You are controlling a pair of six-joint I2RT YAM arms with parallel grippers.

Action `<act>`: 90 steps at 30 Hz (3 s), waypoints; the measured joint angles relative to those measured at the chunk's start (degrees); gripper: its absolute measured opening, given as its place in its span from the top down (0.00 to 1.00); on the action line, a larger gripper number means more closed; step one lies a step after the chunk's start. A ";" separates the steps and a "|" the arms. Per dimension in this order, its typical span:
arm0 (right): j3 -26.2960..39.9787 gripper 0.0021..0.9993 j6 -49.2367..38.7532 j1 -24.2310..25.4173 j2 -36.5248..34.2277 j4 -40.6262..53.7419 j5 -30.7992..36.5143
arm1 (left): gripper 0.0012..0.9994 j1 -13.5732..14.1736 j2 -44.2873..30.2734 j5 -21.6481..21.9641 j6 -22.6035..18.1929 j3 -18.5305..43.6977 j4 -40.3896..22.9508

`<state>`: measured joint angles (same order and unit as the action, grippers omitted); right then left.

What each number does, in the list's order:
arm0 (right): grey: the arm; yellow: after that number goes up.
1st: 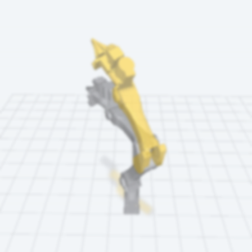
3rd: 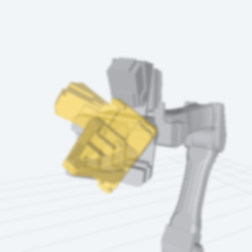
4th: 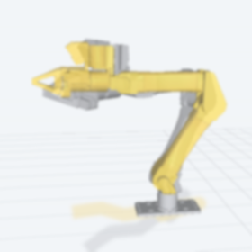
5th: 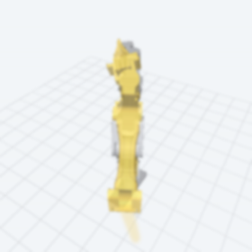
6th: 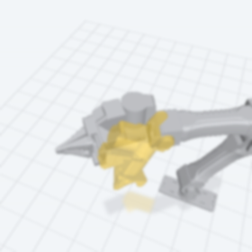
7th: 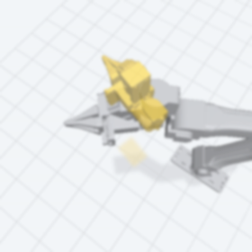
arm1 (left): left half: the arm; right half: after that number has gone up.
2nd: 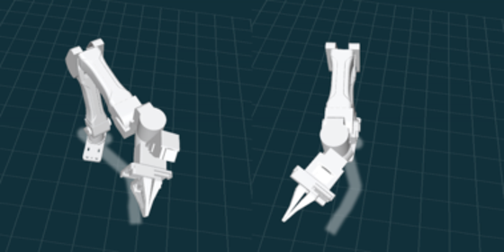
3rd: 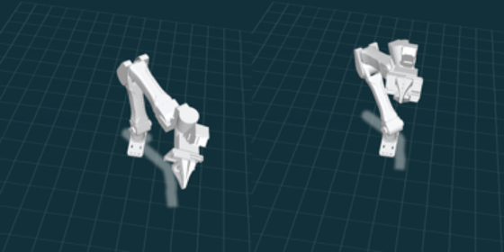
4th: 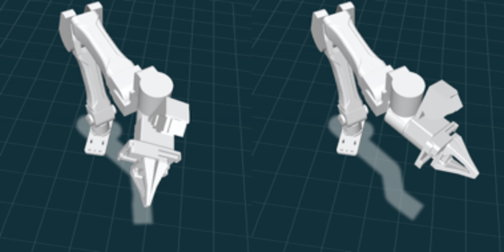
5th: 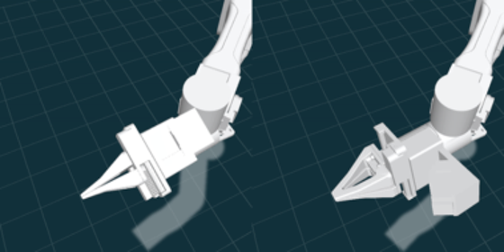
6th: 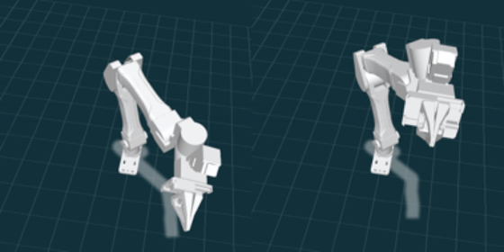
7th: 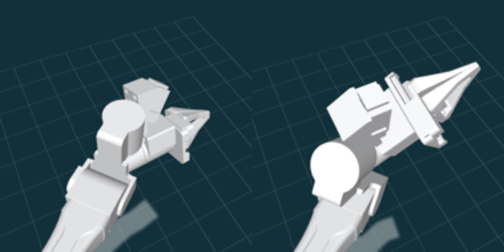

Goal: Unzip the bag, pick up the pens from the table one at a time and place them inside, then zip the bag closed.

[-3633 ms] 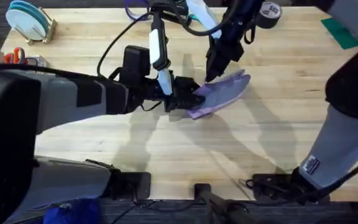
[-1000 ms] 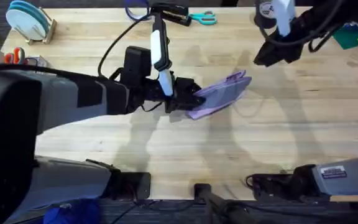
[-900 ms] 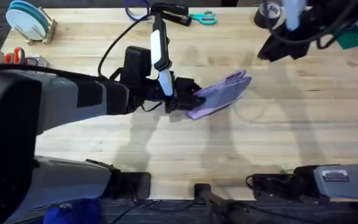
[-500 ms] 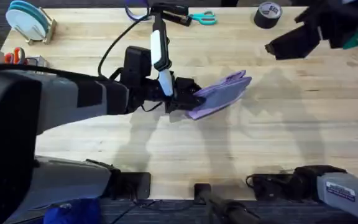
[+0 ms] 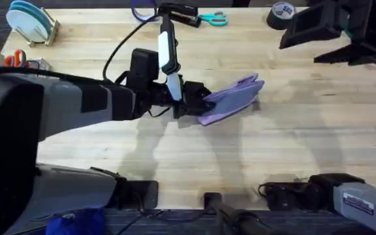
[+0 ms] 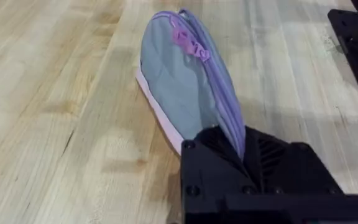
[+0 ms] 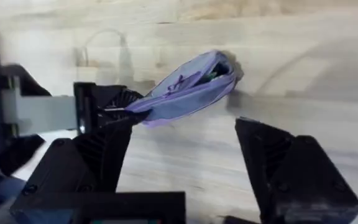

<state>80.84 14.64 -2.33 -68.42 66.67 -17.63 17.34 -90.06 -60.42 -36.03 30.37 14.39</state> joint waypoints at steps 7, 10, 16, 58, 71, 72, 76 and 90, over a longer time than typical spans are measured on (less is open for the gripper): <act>0.00 0.00 10.42 0.00 0.00 0.43 -0.20 | 0.96 0.00 0.00 0.01 0.00 0.00 0.00; 0.00 0.01 11.75 -0.63 0.00 -0.13 -0.19 | 0.96 0.00 0.00 0.00 0.00 0.00 0.00; 0.00 0.00 13.18 -6.46 -1.83 -2.58 0.27 | 0.96 0.00 0.00 0.00 0.00 0.00 0.00; 0.00 0.01 26.55 -19.03 -24.38 -11.21 6.51 | 0.96 0.00 0.00 0.00 0.00 0.00 -0.02; 0.00 0.12 26.94 -19.58 -29.55 -11.16 7.02 | 0.96 0.00 0.00 0.19 0.00 0.00 -0.02; 0.00 0.13 26.94 -19.58 -29.78 -11.14 7.15 | 0.96 0.03 0.00 0.24 0.00 0.00 -0.02; 0.00 0.19 26.94 -19.58 -30.00 -10.56 7.53 | 0.96 0.04 0.00 0.30 0.00 0.00 -0.02; -0.69 0.71 26.83 -19.55 -30.01 -8.71 9.38 | 0.96 0.09 0.00 0.28 0.00 0.00 -0.13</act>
<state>80.14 41.47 -21.87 -98.43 57.95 -8.25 17.43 -90.06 -60.14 -36.03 30.37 14.26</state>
